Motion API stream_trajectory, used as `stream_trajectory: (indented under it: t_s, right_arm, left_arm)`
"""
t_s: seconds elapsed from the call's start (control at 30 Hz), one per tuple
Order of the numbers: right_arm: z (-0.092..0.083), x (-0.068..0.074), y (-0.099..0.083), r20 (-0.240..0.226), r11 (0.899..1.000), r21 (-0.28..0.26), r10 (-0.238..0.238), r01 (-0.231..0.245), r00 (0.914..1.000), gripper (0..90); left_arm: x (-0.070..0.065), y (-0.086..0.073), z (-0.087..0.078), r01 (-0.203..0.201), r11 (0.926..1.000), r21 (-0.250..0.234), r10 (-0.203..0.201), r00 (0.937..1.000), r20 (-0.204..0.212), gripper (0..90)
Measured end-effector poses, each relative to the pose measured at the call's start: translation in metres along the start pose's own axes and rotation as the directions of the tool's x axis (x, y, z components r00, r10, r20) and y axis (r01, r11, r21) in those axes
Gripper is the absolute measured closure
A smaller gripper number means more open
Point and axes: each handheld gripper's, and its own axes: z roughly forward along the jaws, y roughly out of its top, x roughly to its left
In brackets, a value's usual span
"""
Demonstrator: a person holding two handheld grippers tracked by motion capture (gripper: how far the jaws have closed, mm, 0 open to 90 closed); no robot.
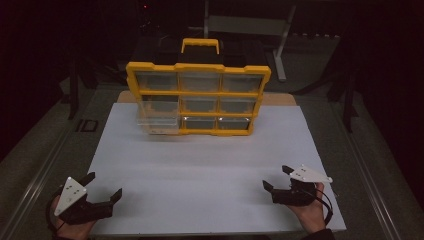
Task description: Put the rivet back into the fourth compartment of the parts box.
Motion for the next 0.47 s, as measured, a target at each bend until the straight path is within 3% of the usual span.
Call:
stream_trajectory:
  t_s: [0.13,0.47]
  right_arm:
    - [-0.0052,-0.0027,-0.004,0.017,0.999,-0.042,0.027,-0.027,0.9995,11.3]
    - [-0.0043,-0.0015,-0.0058,0.019,0.999,-0.042,0.023,-0.022,0.9996,11.3]
  left_arm:
    - [0.0005,0.0001,-0.0008,-0.001,1.0,-0.004,0.001,1.0,-0.005,0.7]
    - [0.001,0.0001,-0.0002,-0.001,1.0,-0.008,0.001,1.0,-0.009,0.7]
